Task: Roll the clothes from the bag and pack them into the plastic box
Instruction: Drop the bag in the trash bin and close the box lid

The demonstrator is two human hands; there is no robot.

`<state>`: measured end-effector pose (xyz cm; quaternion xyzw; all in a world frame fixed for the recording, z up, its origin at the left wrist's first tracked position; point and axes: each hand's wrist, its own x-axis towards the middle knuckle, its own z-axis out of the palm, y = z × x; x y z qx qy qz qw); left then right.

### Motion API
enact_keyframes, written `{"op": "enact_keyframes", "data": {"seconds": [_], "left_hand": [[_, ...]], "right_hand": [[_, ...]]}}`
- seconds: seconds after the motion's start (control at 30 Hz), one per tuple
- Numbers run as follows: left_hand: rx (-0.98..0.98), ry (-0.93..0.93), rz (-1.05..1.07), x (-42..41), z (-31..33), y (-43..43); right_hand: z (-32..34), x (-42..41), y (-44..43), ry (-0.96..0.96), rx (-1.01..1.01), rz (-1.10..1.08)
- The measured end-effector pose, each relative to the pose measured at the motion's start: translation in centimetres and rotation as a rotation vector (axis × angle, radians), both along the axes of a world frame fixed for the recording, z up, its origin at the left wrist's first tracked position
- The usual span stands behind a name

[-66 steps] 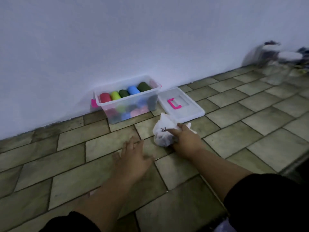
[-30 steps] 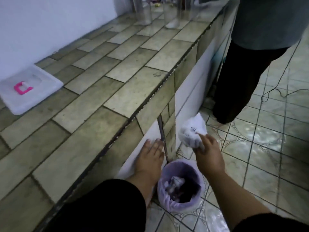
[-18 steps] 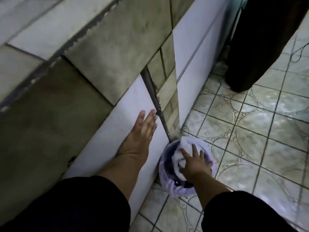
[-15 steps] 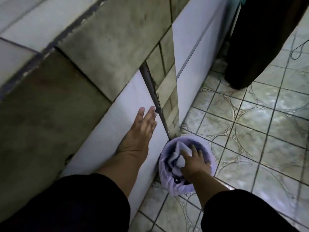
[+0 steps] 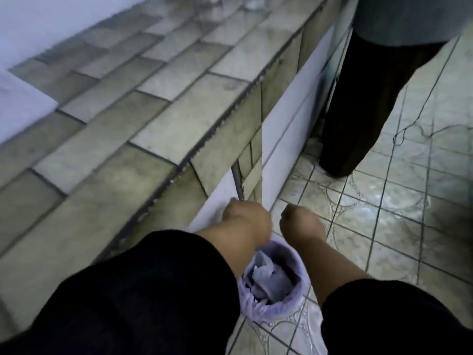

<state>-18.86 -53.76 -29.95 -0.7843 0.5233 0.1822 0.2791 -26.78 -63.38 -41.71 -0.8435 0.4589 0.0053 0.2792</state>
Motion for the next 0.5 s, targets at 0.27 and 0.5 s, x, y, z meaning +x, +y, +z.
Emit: {"op": "enact_keyframes", "data": {"seconds": [0.27, 0.5], "left_hand": [[-0.777, 0.023, 0.156, 10.7, 20.7, 6.9], [-0.729, -0.143, 0.769, 19.1, 18.6, 26.2]], "right_hand": [[24.4, 10.4, 1.8, -0.655, -0.258, -0.101], [28.3, 19.9, 17.0, -0.391, -0.306, 0.573]]}}
